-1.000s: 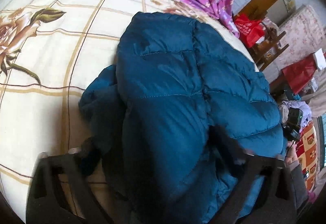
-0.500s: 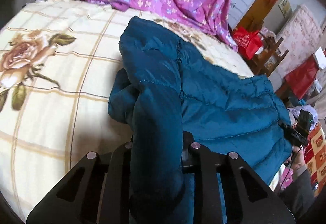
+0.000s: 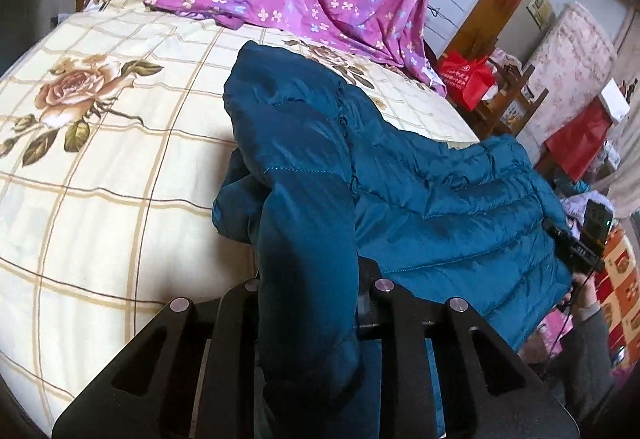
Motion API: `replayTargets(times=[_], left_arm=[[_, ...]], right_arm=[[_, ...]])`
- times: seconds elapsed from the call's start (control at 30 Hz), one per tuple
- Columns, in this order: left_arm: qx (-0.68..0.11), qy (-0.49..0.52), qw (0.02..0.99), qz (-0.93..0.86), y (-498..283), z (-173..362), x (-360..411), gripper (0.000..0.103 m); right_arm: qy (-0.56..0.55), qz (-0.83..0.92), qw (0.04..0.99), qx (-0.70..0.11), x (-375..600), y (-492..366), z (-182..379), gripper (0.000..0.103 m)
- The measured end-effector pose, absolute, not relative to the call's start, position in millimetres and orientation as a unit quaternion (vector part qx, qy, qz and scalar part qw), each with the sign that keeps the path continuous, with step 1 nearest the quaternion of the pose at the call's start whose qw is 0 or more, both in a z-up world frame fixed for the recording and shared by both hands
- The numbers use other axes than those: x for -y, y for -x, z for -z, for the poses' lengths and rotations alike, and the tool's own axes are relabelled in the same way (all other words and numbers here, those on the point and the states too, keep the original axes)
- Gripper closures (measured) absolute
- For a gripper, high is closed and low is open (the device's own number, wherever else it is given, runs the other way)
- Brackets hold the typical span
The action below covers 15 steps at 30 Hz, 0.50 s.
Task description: Fold large clothes
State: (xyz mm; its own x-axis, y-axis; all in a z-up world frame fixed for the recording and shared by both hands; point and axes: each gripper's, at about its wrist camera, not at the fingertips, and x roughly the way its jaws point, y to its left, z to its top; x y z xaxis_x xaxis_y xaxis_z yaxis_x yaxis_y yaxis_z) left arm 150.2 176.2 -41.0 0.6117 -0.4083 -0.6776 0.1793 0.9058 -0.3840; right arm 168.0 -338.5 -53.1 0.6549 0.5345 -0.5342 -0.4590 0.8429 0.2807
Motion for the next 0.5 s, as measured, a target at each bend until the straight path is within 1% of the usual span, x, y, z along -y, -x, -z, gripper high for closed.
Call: replayTargets(times=[0.07, 0.1, 0.13, 0.2, 0.27, 0.3, 0.37, 0.43, 0.47, 0.5], left_arm=[[-0.415, 0.126, 0.888, 0.155, -157, 52, -174, 0.081], [-0.423, 0.129, 0.885, 0.146, -161, 62, -177, 0.076], [-0.431, 0.134, 0.881, 0.139, -164, 72, -181, 0.07], [-0.449, 0.165, 0.869, 0.127, -168, 88, -192, 0.061], [-0.448, 0.188, 0.865, 0.125, -168, 85, -201, 0.06], [-0.443, 0.191, 0.867, 0.124, -165, 82, -204, 0.058], [-0.433, 0.201, 0.87, 0.12, -161, 78, -210, 0.058], [-0.418, 0.2, 0.88, 0.1, -155, 69, -212, 0.058], [-0.402, 0.194, 0.891, 0.087, -151, 61, -211, 0.058], [-0.388, 0.19, 0.898, 0.078, -148, 54, -209, 0.058]], right_arm=[[-0.072, -0.268, 0.907, -0.318, 343, -176, 63, 0.066], [-0.084, -0.263, 0.904, -0.328, 346, -181, 70, 0.056], [-0.103, -0.251, 0.899, -0.343, 350, -186, 79, 0.045], [-0.133, -0.207, 0.892, -0.378, 360, -198, 94, 0.035], [-0.179, -0.173, 0.889, -0.385, 378, -201, 98, 0.034], [-0.198, -0.154, 0.893, -0.374, 388, -199, 94, 0.034], [-0.235, -0.115, 0.901, -0.347, 403, -188, 81, 0.033], [-0.238, -0.093, 0.911, -0.322, 403, -174, 65, 0.031], [-0.225, -0.083, 0.923, -0.301, 394, -164, 50, 0.028], [-0.213, -0.078, 0.93, -0.289, 384, -157, 40, 0.018]])
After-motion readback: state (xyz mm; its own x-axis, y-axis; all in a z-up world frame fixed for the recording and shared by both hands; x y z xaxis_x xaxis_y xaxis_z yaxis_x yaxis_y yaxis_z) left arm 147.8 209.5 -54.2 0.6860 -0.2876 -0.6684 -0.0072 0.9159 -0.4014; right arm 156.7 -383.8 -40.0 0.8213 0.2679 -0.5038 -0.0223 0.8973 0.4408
